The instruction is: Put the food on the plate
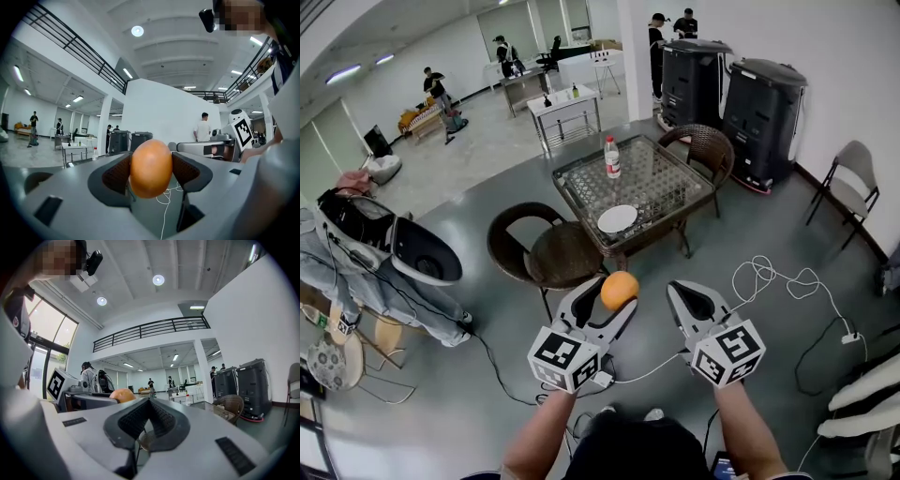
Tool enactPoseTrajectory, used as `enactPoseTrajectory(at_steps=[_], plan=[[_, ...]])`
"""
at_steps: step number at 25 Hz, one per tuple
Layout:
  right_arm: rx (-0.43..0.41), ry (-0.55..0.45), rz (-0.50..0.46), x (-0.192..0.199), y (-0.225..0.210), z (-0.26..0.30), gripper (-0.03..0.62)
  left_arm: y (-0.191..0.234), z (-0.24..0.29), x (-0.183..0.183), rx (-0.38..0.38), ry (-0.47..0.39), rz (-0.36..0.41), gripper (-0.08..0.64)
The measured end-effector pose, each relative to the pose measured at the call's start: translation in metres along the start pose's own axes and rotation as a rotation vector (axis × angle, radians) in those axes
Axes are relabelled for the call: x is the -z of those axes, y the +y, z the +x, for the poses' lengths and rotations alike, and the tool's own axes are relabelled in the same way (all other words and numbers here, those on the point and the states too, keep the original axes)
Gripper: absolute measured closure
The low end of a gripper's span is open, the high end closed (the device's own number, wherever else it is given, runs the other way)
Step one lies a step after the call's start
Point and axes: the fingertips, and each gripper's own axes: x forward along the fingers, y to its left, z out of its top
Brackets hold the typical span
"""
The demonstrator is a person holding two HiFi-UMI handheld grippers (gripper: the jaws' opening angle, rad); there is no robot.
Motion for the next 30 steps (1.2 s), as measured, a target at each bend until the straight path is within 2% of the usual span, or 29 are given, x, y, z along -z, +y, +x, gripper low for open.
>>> enactPoseTrajectory(at_steps=[9,17,25,30], plan=[[-0.045,-0.008,-0.002,-0.002,-0.031,0.002,0.589,0.002,0.022,0.008,-0.066,0.033,-0.001,0.276],[-0.054,-0.013,-0.012,-0.006,-0.059,0.018,0.589,0.017,0.048,0.005,-0.073,0.027,0.005,0.276],[-0.055,0.038,-0.021,0.014,-0.107,0.064,0.588,0.061,0.106,0.018,-0.06,0.021,-0.017,0.275],[-0.05,0.072,-0.01,0.024,-0.14,0.115,0.589,0.108,0.146,0.028,-0.051,0.037,-0.049,0.275]])
